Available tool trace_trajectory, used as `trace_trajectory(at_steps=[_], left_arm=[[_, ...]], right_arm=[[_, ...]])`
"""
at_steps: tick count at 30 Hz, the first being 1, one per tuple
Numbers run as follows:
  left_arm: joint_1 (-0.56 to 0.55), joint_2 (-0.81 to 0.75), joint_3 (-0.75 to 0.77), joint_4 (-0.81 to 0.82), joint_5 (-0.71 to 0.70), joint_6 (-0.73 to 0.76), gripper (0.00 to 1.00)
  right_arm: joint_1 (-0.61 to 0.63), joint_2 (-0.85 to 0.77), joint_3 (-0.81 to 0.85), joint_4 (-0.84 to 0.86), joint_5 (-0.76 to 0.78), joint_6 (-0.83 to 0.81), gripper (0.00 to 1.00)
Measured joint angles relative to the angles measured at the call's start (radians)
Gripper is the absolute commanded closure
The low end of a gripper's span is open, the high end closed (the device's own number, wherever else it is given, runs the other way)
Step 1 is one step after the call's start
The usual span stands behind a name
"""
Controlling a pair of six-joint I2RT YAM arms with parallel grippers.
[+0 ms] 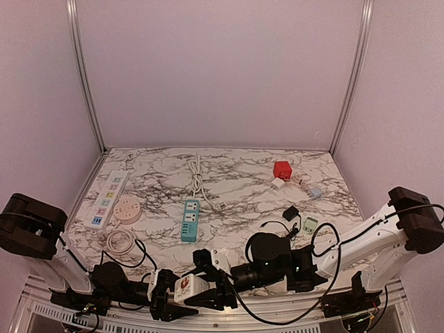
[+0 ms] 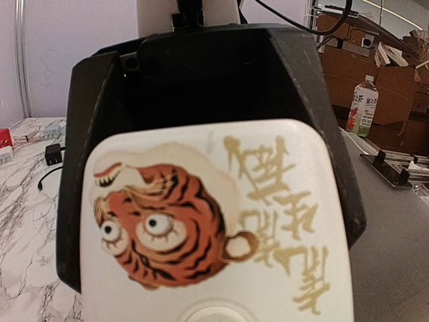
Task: Insert the plug
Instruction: Pass from the right arm to the left, then pass from the left arm to the right
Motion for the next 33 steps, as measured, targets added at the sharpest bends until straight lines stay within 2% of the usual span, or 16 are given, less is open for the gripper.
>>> trace_trajectory(at_steps=[5,7,9,13,14,15,16,22,29,33], left_arm=[[-0.001,-0.027,-0.028,-0.001,-0.020,0.008,1.00],[-0.004,-0.066,-0.042,-0.006,-0.033,0.016,1.00],[-0.005,-0.115,-0.051,-0.034,-0.043,0.025,1.00],[-0.005,-0.223,-0.046,-0.144,-0.072,0.030,1.00],[-0.005,-0.251,-0.044,-0.160,-0.085,0.030,1.00],[-0.004,-0.277,-0.044,-0.175,-0.100,0.029,1.00],[-0.004,-0.301,-0.044,-0.197,-0.112,0.028,1.00],[-0.004,-0.408,-0.038,-0.363,-0.150,0.029,1.00],[-0.004,-0.534,0.021,-0.652,-0.195,0.029,1.00],[-0.004,-0.583,0.035,-0.766,-0.233,0.023,1.00]], right_arm=[[0.000,0.012,0.058,-0.084,0.002,-0.027,0.54],[0.000,0.013,0.088,-0.115,0.002,-0.039,0.51],[0.000,0.010,0.115,-0.144,0.002,-0.052,0.43],[0.000,0.008,0.145,-0.187,0.021,-0.080,0.22],[0.000,0.008,0.148,-0.196,0.023,-0.083,0.16],[0.000,0.008,0.149,-0.209,0.026,-0.092,0.05],[0.001,0.008,0.150,-0.215,0.029,-0.101,0.02],[0.001,0.007,0.164,-0.281,0.045,-0.118,0.01],[0.001,-0.019,0.209,-0.409,0.088,-0.148,0.01],[0.001,-0.032,0.249,-0.469,0.127,-0.165,0.01]])
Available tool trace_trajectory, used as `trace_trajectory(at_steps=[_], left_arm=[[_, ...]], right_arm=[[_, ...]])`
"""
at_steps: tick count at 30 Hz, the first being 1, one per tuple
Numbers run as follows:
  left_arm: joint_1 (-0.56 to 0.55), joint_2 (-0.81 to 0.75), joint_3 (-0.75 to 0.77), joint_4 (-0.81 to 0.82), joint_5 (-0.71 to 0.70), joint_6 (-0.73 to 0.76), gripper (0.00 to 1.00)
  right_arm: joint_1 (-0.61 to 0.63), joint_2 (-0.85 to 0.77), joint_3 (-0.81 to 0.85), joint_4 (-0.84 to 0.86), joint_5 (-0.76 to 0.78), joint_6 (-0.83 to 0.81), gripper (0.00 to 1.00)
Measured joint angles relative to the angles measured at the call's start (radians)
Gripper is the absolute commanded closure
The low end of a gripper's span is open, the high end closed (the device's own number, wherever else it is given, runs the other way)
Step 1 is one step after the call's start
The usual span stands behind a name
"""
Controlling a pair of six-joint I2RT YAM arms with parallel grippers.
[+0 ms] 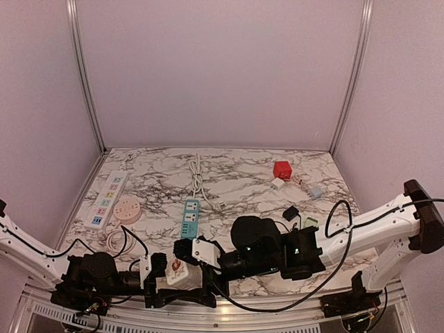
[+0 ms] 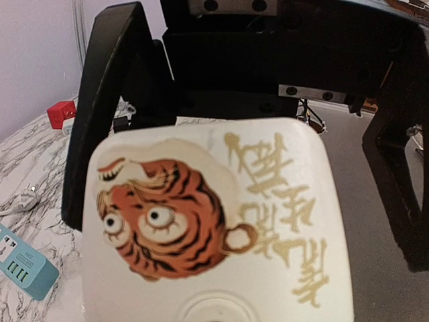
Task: Insert the plug
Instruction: Pass from the left arm to the right
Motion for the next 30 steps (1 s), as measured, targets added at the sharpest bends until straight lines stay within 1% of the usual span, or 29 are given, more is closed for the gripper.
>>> trace_trajectory(at_steps=[4,9,13,16,23,25,29,30], left_arm=[[0.000,0.008,0.013,-0.062,-0.033,-0.005,1.00],[0.000,0.101,0.074,-0.123,-0.051,-0.011,1.00],[0.000,0.145,0.099,-0.132,-0.043,-0.010,1.00],[0.000,0.150,0.100,-0.135,-0.037,-0.008,1.00],[0.000,0.129,0.099,-0.143,-0.008,-0.007,1.00],[0.000,0.104,0.095,-0.143,-0.005,-0.006,1.00],[0.000,0.075,0.087,-0.143,0.002,-0.003,1.00],[0.000,0.075,0.087,-0.143,0.006,-0.002,1.00]], right_arm=[[0.000,-0.006,0.032,-0.066,0.025,-0.011,0.02],[0.000,-0.002,0.110,-0.202,0.063,-0.026,0.02],[0.000,0.015,0.167,-0.297,0.077,-0.028,0.01],[0.000,0.031,0.190,-0.367,0.074,-0.033,0.02],[0.000,0.060,0.195,-0.458,0.050,-0.049,0.02],[0.000,0.061,0.195,-0.473,0.043,-0.052,0.03],[0.000,0.061,0.195,-0.484,0.030,-0.058,0.18],[0.000,0.061,0.195,-0.486,0.031,-0.061,0.19]])
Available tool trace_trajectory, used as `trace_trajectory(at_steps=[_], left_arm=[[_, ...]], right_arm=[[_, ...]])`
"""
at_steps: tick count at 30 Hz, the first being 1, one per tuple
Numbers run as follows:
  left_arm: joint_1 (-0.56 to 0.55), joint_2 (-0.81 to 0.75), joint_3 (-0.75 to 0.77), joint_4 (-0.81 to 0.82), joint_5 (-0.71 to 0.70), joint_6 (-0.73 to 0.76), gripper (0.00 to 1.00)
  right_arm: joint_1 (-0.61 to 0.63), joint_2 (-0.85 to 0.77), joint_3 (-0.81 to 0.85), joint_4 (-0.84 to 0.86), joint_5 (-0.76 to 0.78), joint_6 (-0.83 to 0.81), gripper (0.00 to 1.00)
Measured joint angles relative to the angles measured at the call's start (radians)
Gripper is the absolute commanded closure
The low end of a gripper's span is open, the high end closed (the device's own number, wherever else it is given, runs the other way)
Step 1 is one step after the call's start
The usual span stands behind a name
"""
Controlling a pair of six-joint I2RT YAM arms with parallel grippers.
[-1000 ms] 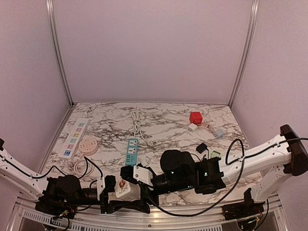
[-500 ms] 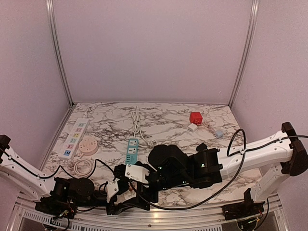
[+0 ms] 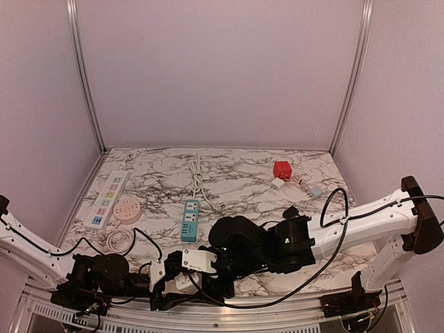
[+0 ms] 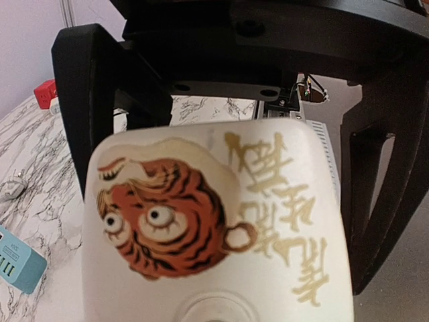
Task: Insert the plug
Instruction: Pass from the left arm to the right
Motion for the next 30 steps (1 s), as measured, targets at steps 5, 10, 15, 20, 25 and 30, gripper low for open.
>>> trace_trajectory(at_steps=[5,10,15,20,25,30], left_arm=[[0.000,0.034,0.001,0.000,0.016,0.005,1.00],[0.000,0.084,0.008,-0.022,0.027,0.006,1.00],[0.000,0.091,0.016,-0.024,0.030,0.006,1.00],[0.000,0.090,0.016,-0.024,0.030,0.006,1.00],[0.000,0.087,0.016,-0.024,0.030,0.006,1.00],[0.000,0.087,0.016,-0.024,0.030,0.006,1.00]], right_arm=[[0.000,0.000,0.000,-0.002,-0.005,-0.004,0.14],[0.000,-0.001,0.000,-0.001,-0.010,-0.007,0.14],[0.000,-0.008,0.000,-0.001,-0.012,-0.006,0.14],[0.000,-0.009,0.000,-0.001,-0.013,-0.007,0.12],[0.000,-0.009,0.000,-0.002,-0.013,-0.007,0.11],[0.000,-0.009,0.000,-0.002,-0.012,-0.007,0.18]])
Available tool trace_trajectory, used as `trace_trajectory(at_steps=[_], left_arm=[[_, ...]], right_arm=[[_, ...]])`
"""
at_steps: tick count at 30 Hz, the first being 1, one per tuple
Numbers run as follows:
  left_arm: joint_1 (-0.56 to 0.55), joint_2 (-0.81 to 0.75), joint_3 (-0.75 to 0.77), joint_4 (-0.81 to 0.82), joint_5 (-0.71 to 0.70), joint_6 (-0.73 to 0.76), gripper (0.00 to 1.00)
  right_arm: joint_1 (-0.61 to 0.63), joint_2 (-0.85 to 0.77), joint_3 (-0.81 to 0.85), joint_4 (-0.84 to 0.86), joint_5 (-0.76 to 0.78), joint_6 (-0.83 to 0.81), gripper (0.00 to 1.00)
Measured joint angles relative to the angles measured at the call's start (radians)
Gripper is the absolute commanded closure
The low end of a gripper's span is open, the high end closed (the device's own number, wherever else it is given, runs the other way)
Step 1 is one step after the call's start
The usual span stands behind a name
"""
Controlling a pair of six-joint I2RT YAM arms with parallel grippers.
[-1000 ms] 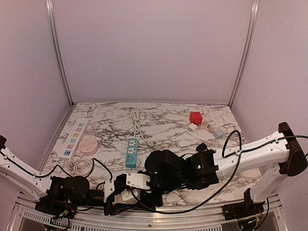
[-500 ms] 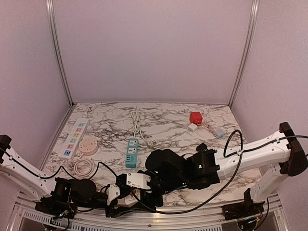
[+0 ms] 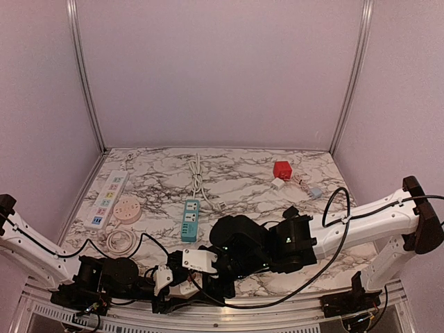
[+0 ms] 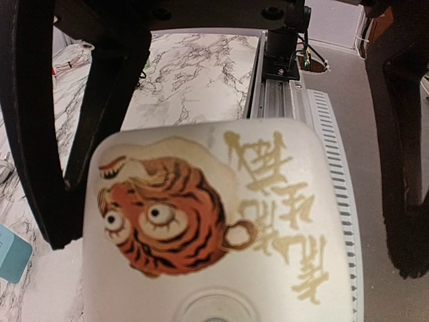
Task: Insert the plug
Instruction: Pass from the left arm to the right, then pass from the right arm to the left
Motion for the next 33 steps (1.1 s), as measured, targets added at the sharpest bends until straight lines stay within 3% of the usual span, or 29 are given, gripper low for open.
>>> trace_trajectory(at_steps=[3,8,10,12,16,19,23,33], left_arm=[[0.000,0.000,0.000,0.000,0.000,0.000,1.00],[-0.003,-0.005,0.000,-0.009,0.015,0.006,1.00],[-0.006,-0.006,-0.001,-0.016,0.031,0.010,0.93],[-0.006,-0.010,-0.003,-0.021,0.030,0.008,0.87],[-0.006,-0.029,-0.013,-0.023,0.034,0.007,0.43],[-0.006,-0.055,-0.027,-0.019,0.032,0.006,0.24],[-0.003,-0.108,-0.044,0.024,-0.006,0.002,0.12],[-0.003,-0.244,-0.143,0.148,-0.104,0.001,0.02]], right_arm=[[0.000,0.001,0.000,-0.001,-0.001,0.000,0.25],[-0.002,0.008,0.004,-0.007,-0.007,-0.013,0.74],[0.000,0.013,0.012,-0.020,-0.022,-0.024,0.87],[-0.001,0.019,0.019,-0.024,-0.025,-0.030,0.91],[-0.001,0.021,0.024,-0.023,-0.029,-0.034,0.93],[-0.001,0.017,0.023,-0.009,-0.027,-0.034,0.93],[0.000,-0.030,-0.020,0.029,-0.002,-0.026,0.93],[0.000,-0.338,-0.317,0.375,0.075,0.014,0.96]])
